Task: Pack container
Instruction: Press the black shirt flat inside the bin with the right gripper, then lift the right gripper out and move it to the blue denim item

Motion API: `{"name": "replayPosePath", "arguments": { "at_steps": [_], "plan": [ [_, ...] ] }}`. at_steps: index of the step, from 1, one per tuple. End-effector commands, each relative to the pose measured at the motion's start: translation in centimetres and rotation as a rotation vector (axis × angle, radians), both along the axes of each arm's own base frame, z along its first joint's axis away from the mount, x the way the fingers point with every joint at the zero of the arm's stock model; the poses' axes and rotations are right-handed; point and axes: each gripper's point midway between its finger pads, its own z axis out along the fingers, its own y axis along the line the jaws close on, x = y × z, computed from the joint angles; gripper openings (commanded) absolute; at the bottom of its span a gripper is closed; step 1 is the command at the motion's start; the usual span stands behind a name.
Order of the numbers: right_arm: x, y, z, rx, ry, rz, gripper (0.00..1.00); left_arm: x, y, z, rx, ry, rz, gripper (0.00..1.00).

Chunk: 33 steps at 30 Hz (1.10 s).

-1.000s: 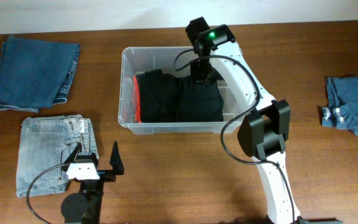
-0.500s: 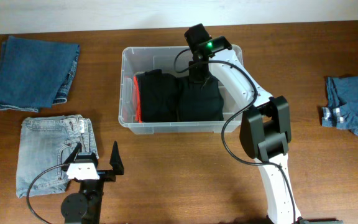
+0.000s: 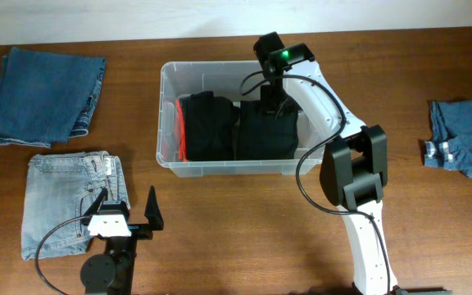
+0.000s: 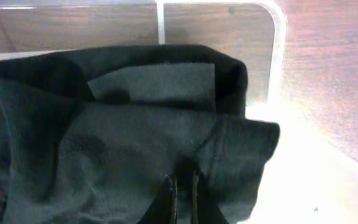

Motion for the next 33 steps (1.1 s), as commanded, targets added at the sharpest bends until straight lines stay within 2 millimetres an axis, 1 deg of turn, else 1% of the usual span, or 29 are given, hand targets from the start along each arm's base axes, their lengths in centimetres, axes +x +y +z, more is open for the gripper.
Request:
{"name": "replayPosePath", "arguments": {
  "at_steps": [1, 4, 5, 6, 7, 9, 10, 11, 12, 13, 14, 15, 16, 17, 18, 19, 20, 22, 23, 24, 25, 26, 27, 29, 30, 32, 33],
  "plan": [
    [0.9, 0.1, 2.5, 0.003, -0.053, -0.008, 0.04, 0.0, 0.2, -0.2, 0.009, 0.006, 0.007, 1.0],
    [1.2, 0.3, 5.8, 0.023, -0.108, -0.008, 0.04, 0.0, 0.2, -0.2, 0.009, 0.006, 0.007, 1.0],
    [1.3, 0.3, 7.6, 0.034, -0.138, -0.009, 0.04, 0.0, 0.2, -0.2, 0.009, 0.006, 0.007, 0.99],
    [1.3, 0.3, 8.7, 0.04, -0.155, -0.009, 0.04, 0.0, 0.2, -0.2, 0.009, 0.006, 0.007, 0.99],
    [1.1, 0.2, 11.0, 0.052, -0.19, -0.01, 0.04, 0.0, 0.2, -0.2, 0.009, 0.006, 0.007, 1.0],
    [0.7, 0.0, 13.7, 0.065, -0.228, -0.011, 0.04, 0.0, 0.2, -0.2, 0.009, 0.006, 0.007, 0.99],
    [0.3, -0.3, 15.7, 0.075, -0.258, -0.015, 0.05, 0.0, 0.2, -0.2, 0.009, 0.006, 0.007, 0.99],
    [-0.1, -0.7, 17.2, 0.081, -0.277, -0.019, 0.08, 0.0, 0.2, -0.2, 0.009, 0.006, 0.007, 0.99],
    [-0.6, -1.5, 18.8, 0.079, -0.297, -0.031, 0.12, 0.0, 0.2, -0.2, 0.009, 0.006, 0.007, 0.99],
    [-1.2, -2.9, 20.4, 0.062, -0.319, -0.052, 0.16, 0.0, 0.2, -0.2, 0.009, 0.006, 0.007, 0.99],
    [-1.5, -3.7, 21.1, 0.046, -0.327, -0.066, 0.21, 0.0, 0.2, -0.2, 0.009, 0.006, 0.007, 1.0],
    [-2.1, -5.4, 22.1, 0.02, -0.334, -0.094, 0.36, 0.0, 0.2, -0.2, 0.009, 0.006, 0.007, 0.99],
    [-2.5, -6.5, 22.4, 0.006, -0.331, -0.113, 0.45, 0.0, 0.2, -0.2, 0.009, 0.006, 0.007, 0.99],
    [-3.3, -8.7, 22.9, -0.015, -0.317, -0.153, 0.54, 0.0, 0.2, -0.2, 0.009, 0.006, 0.007, 0.99],
    [-3.8, -9.8, 23.1, -0.021, -0.305, -0.176, 0.56, 0.0, 0.2, -0.2, 0.009, 0.006, 0.007, 0.99],
    [-4.0, -11.2, 23.3, -0.02, -0.302, -0.202, 0.7, 0.0, 0.2, -0.2, 0.009, 0.006, 0.007, 0.99],
    [-4.1, -12.5, 23.5, 0.001, -0.299, -0.218, 0.99, 0.0, 0.2, -0.2, 0.009, 0.006, 0.007, 0.99],
    [-4.3, -15.0, 23.8, 0.053, -0.3, -0.291, 0.99, 0.0, 0.2, -0.2, 0.009, 0.006, 0.007, 1.0],
    [-4.4, -16.9, 23.9, 0.075, -0.301, -0.357, 0.99, 0.0, 0.2, -0.2, 0.009, 0.006, 0.007, 0.99],
    [-4.5, -18.4, 23.8, 0.094, -0.299, -0.394, 0.99, 0.0, 0.2, -0.2, 0.009, 0.006, 0.007, 0.99],
    [-4.6, -19.3, 23.7, 0.108, -0.296, -0.418, 0.99, 0.0, 0.2, -0.2, 0.009, 0.006, 0.007, 0.99],
    [-4.8, -20.8, 23.5, 0.136, -0.287, -0.458, 0.99, 0.0, 0.2, -0.2, 0.009, 0.006, 0.007, 0.99],
    [-5.0, -21.5, 23.4, 0.158, -0.283, -0.478, 0.99, 0.0, 0.2, -0.2, 0.009, 0.006, 0.007, 1.0],
    [-5.8, -23.9, 23.2, 0.223, -0.269, -0.546, 0.99, 0.0, 0.2, -0.2, 0.009, 0.006, 0.007, 0.99],
    [-6.1, -24.6, 23.1, 0.23, -0.266, -0.565, 0.99, 0.0, 0.2, -0.2, 0.009, 0.006, 0.007, 0.99],
    [-7.9, -28.3, 22.9, 0.196, -0.26, -0.658, 0.99, 0.0, 0.2, -0.2, 0.009, 0.006, 0.007, 0.99],
    [-8.3, -29.3, 22.8, 0.175, -0.256, -0.679, 0.99, 0.0, 0.2, -0.2, 0.009, 0.006, 0.007, 0.99]
  ]
}}
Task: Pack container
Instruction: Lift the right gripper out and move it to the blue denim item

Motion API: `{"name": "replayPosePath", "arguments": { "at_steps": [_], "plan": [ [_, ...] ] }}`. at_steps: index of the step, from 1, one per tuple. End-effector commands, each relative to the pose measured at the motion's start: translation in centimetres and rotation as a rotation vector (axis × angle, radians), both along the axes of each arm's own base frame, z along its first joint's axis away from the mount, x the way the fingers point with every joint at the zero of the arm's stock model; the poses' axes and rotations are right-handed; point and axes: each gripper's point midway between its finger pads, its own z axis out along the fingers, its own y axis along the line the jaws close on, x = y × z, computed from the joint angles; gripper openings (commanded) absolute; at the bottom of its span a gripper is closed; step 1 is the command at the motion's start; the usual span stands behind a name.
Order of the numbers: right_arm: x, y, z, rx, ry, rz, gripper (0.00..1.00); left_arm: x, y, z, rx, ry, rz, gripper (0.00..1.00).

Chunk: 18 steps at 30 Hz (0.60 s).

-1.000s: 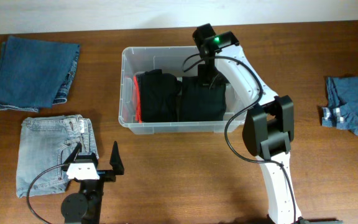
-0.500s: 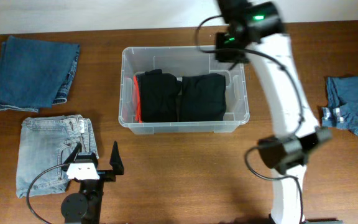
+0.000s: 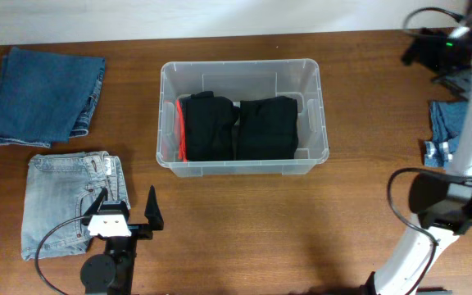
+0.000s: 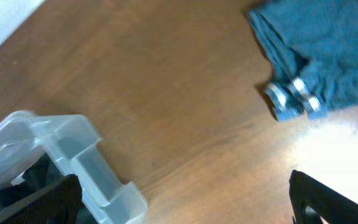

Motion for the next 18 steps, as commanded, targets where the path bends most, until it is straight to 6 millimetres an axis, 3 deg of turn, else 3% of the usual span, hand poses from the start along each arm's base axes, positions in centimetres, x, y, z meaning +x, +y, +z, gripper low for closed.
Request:
{"name": "replayPosePath", "arguments": {
  "at_steps": [1, 2, 3, 8, 13, 18],
  "plan": [
    [-2.9, -3.8, 1.0, -0.013, 0.001, -0.11, 0.99, 0.0, 0.1, -0.2, 0.009, 0.005, 0.006, 0.99],
    [-4.3, -6.5, 0.3, -0.052, 0.044, -0.178, 0.99, 0.0, 0.1, -0.2, 0.009, 0.005, 0.006, 1.0],
    [-5.3, -8.0, -0.4, -0.061, 0.076, -0.203, 0.99, 0.0, 0.1, -0.2, 0.009, 0.005, 0.006, 0.99],
    [-9.9, -13.0, -4.7, -0.016, 0.218, -0.349, 0.99, 0.0, 0.1, -0.2, 0.009, 0.005, 0.006, 1.0],
    [-12.5, -15.7, -10.0, 0.042, 0.3, -0.433, 0.99, 0.0, 0.1, -0.2, 0.009, 0.005, 0.006, 0.99],
    [-12.1, -17.3, -13.5, 0.027, 0.279, -0.388, 0.99, 0.0, 0.1, -0.2, 0.009, 0.005, 0.006, 0.99]
  ]
}}
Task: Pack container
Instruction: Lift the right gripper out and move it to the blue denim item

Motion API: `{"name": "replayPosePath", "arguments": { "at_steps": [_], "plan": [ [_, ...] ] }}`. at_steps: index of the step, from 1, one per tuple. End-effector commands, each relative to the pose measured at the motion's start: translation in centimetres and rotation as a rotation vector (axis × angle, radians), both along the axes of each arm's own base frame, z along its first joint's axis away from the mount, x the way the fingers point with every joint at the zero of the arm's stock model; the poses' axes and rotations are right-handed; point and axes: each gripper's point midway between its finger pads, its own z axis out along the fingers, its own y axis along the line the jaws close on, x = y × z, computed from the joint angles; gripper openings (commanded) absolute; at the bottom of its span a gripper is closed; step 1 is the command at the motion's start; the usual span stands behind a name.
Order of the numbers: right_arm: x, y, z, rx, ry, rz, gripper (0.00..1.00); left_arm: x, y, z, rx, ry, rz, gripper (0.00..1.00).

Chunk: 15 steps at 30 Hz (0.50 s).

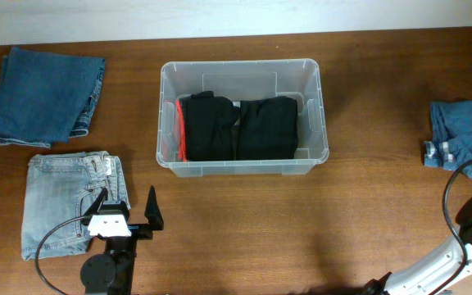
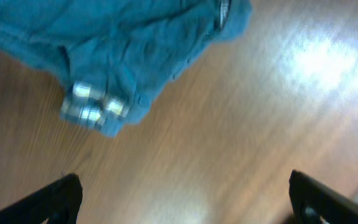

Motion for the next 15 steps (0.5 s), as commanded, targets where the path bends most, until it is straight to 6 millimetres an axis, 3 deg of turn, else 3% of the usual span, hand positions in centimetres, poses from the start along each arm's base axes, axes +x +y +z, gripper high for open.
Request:
{"name": "replayPosePath", "arguments": {
  "at_steps": [1, 7, 11, 15],
  "plan": [
    [0.6, -0.6, -0.8, -0.027, -0.033, 0.085, 0.99, 0.0, 0.2, -0.2, 0.009, 0.006, 0.007, 0.99],
    [4.2, -2.1, -1.8, -0.092, -0.161, 0.269, 0.99, 0.0, 0.2, -0.2, 0.009, 0.006, 0.007, 0.99],
    [5.4, -2.1, -3.1, -0.102, -0.182, 0.517, 0.99, 0.0, 0.2, -0.2, 0.009, 0.006, 0.007, 0.99],
    [6.4, -3.1, -5.1, -0.122, -0.186, 0.553, 0.99, 0.0, 0.2, -0.2, 0.009, 0.006, 0.007, 0.99]
  ]
}}
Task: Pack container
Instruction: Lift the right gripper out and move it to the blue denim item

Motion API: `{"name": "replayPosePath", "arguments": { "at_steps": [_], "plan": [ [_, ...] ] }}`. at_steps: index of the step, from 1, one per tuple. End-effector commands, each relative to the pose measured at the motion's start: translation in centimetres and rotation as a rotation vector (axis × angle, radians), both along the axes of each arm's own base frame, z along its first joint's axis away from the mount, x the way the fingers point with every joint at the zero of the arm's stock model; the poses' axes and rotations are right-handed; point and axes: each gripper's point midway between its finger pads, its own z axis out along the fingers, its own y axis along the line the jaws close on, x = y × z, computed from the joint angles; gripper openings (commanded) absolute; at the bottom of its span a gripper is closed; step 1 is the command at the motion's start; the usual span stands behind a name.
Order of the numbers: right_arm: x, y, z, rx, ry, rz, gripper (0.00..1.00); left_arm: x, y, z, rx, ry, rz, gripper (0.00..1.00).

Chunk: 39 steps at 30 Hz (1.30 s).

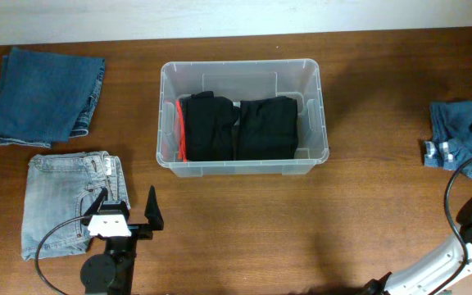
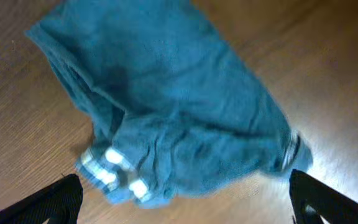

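A clear plastic container (image 1: 314, 78) stands mid-table, holding two folded black garments (image 1: 265, 129) and a red-edged one at its left wall. A crumpled blue garment (image 1: 457, 146) lies at the right edge of the table; it fills the right wrist view (image 2: 179, 118). Above it hangs my right gripper (image 2: 185, 202), open wide, its fingers (image 2: 55, 202) at the bottom corners of that view. Only a dark bit of that gripper shows in the overhead view. My left gripper (image 1: 128, 215) rests open at the front left.
Folded dark jeans (image 1: 47, 94) lie at the back left. Light jeans (image 1: 68, 201) lie at the front left, just beside the left gripper. The right arm's base and cable (image 1: 465, 213) rise along the right edge.
In the right wrist view the blue garment lay at the top, partly out of frame; now it sits in the middle. The right gripper stays open. The left arm has not moved.
My right gripper was shut, down in the container on the right black garment. Then it was open at the back right of the table, the garment left in the container. Since then it has hung open over the blue garment at the right edge.
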Motion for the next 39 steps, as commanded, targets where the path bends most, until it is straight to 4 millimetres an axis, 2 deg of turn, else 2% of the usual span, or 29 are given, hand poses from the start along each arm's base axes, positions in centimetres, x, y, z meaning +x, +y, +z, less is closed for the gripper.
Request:
{"name": "replayPosePath", "arguments": {
  "at_steps": [1, 6, 7, 11, 15, 19, 23, 30, 34, 39],
  "plan": [
    [0.5, 0.1, -2.6, 0.018, 0.025, 0.097, 0.98, 0.0, 0.2, -0.2, 0.009, 0.005, 0.007, 0.99],
    [-0.1, 0.6, -5.7, 0.079, 0.083, 0.096, 1.0, 0.0, 0.2, -0.2, 0.009, 0.005, 0.007, 0.99],
    [-0.2, 0.7, -5.9, 0.087, 0.089, 0.096, 0.97, 0.0, 0.2, -0.2, 0.009, 0.005, 0.007, 0.99],
    [-0.6, 1.2, -6.8, 0.116, 0.115, 0.096, 0.61, 0.0, 0.2, -0.2, 0.009, 0.005, 0.007, 1.0],
    [-1.0, 1.8, -6.9, 0.143, 0.127, 0.095, 0.42, 0.0, 0.2, -0.2, 0.009, 0.005, 0.007, 0.99],
    [-1.5, 2.3, -7.4, 0.163, 0.145, 0.095, 0.37, 0.0, 0.2, -0.2, 0.009, 0.005, 0.007, 0.99],
    [-2.0, 3.2, -8.5, 0.194, 0.152, 0.098, 0.37, 0.0, 0.2, -0.2, 0.009, 0.005, 0.007, 0.99],
    [-3.1, 5.1, -11.0, 0.27, 0.168, 0.057, 0.25, 0.0, 0.2, -0.2, 0.009, 0.005, 0.007, 0.99],
    [-1.3, 7.8, -10.6, 0.397, 0.075, 0.078, 0.21, 0.0, 0.2, -0.2, 0.009, 0.005, 0.007, 0.99],
    [3.1, 13.6, -8.6, 0.662, -0.064, -0.047, 0.13, 0.0, 0.1, -0.2, 0.009, 0.005, 0.006, 0.99]
  ]
}}
